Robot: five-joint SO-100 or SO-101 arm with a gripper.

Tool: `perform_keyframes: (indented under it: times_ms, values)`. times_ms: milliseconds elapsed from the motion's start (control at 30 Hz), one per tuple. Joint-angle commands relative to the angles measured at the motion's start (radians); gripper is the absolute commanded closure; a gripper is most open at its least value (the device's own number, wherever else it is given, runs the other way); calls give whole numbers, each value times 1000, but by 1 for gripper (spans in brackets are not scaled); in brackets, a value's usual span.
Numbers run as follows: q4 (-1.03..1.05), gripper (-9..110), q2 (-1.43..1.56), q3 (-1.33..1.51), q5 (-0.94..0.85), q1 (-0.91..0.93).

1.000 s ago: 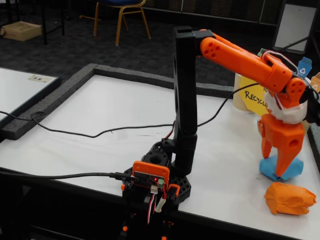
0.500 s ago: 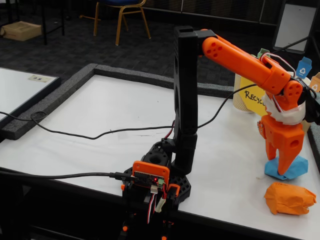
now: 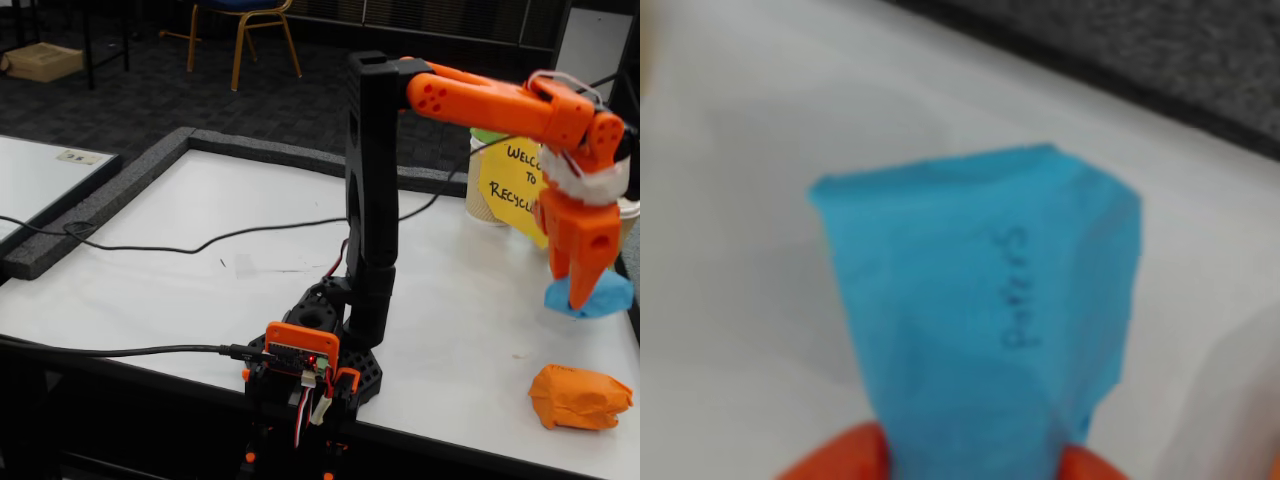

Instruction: Sort rubbish by color.

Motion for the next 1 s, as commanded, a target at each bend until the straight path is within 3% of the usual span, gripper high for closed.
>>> perform_keyframes:
  times_ms: [0, 400, 967]
  values:
    - [48, 101, 199, -149, 117, -55]
    - [276, 101, 586, -166, 324, -164]
    - [347, 101, 839, -281, 678, -360]
